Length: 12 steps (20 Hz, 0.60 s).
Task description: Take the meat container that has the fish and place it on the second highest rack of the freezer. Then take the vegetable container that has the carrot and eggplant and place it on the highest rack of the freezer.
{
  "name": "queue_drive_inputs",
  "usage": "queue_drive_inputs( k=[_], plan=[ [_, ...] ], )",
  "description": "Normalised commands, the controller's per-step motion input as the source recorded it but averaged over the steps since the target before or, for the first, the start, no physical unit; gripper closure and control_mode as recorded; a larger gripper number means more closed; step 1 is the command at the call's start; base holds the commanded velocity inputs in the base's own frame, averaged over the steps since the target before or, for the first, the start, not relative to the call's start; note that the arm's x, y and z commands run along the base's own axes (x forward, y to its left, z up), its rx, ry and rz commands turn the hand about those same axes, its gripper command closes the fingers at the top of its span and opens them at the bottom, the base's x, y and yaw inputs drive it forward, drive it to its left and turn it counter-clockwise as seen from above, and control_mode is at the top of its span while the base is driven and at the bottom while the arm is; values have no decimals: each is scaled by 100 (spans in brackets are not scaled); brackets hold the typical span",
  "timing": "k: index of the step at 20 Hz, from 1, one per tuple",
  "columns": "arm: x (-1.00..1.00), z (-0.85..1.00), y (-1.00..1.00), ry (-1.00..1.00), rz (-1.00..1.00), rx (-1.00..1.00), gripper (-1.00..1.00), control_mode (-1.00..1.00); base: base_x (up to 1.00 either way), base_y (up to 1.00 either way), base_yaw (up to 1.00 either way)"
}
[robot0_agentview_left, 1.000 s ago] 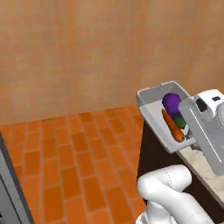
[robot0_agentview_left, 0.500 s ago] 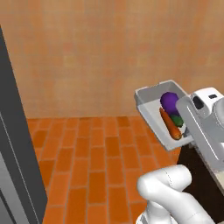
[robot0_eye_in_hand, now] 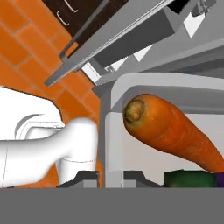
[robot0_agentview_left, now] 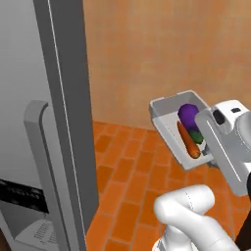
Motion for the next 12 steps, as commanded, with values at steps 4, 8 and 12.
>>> queue_drive_inputs(
  k=[4,8,12],
  plan=[
    [0,0,0,0,0,0,100,100,99,-51,56],
    [0,0,0,0,0,0,100,100,88,-67,43],
    [0,0,0,0,0,0,100,100,46,-53,57]
  ],
)
